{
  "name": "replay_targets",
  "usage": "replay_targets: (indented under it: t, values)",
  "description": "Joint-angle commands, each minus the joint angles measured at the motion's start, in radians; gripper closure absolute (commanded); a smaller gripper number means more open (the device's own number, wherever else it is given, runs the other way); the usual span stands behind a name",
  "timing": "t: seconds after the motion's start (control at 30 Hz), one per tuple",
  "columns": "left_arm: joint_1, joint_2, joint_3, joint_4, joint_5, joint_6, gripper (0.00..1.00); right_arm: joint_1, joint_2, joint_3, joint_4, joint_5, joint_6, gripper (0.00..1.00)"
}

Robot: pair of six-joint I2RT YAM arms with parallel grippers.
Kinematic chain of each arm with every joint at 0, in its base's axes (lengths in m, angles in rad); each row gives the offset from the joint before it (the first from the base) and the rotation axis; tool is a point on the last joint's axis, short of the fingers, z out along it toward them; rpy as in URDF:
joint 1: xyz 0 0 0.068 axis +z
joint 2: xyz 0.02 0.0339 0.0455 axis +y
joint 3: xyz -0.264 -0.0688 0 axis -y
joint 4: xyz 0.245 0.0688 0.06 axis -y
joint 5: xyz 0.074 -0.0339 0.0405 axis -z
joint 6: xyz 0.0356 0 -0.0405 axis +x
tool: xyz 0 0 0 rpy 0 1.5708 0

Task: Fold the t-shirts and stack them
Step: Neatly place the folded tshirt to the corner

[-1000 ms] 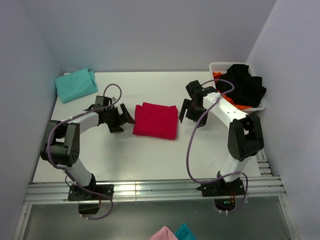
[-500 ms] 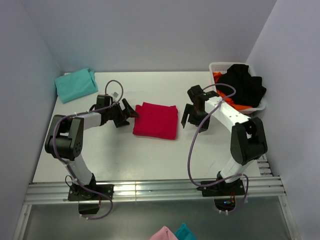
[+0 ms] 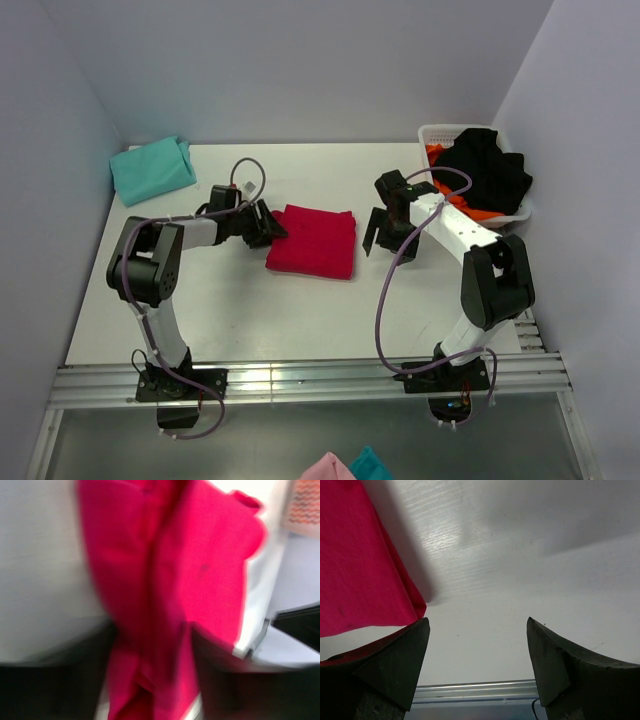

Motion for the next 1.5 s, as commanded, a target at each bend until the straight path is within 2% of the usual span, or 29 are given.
replay_targets:
  t: [0.0, 0.03, 0.07, 0.37, 0.67, 0.97, 1.13, 1.27, 1.47]
  values:
    - [-0.010, 0.057, 0.001, -0.055, -0.049, 0.045, 0.55, -0.008, -0.047, 0.009, 0.010, 0.008, 0.009, 0.15]
    - [-0.012, 0.070, 0.010, -0.087, -0.074, 0.056, 0.90, -0.013, -0.054, -0.007, 0.020, 0.003, 0.012, 0.16]
    - [-0.012, 0.077, 0.015, -0.098, -0.074, 0.064, 1.00, -0.016, -0.056, -0.016, 0.027, -0.003, 0.015, 0.16]
    - [0.000, 0.091, 0.091, -0.260, -0.198, 0.148, 1.00, -0.027, -0.054, -0.025, 0.044, -0.029, 0.015, 0.19]
    - [0.099, 0.087, 0.358, -0.493, -0.338, 0.217, 1.00, -0.027, -0.082, -0.040, 0.042, -0.046, 0.021, 0.21]
    - [0.191, 0.161, 0.715, -0.674, -0.445, 0.277, 1.00, -0.028, -0.160, -0.122, 0.054, -0.050, 0.030, 0.22]
    - [0.252, 0.255, 0.910, -0.739, -0.436, 0.289, 1.00, -0.028, -0.200, -0.182, 0.054, -0.061, 0.027, 0.23]
    - [0.333, 0.375, 1.242, -0.820, -0.419, 0.276, 1.00, -0.028, -0.222, -0.201, 0.036, -0.058, 0.010, 0.23]
    - [0.531, 0.378, 1.312, -0.776, -0.363, 0.243, 1.00, -0.028, -0.240, -0.243, 0.019, -0.049, -0.010, 0.24]
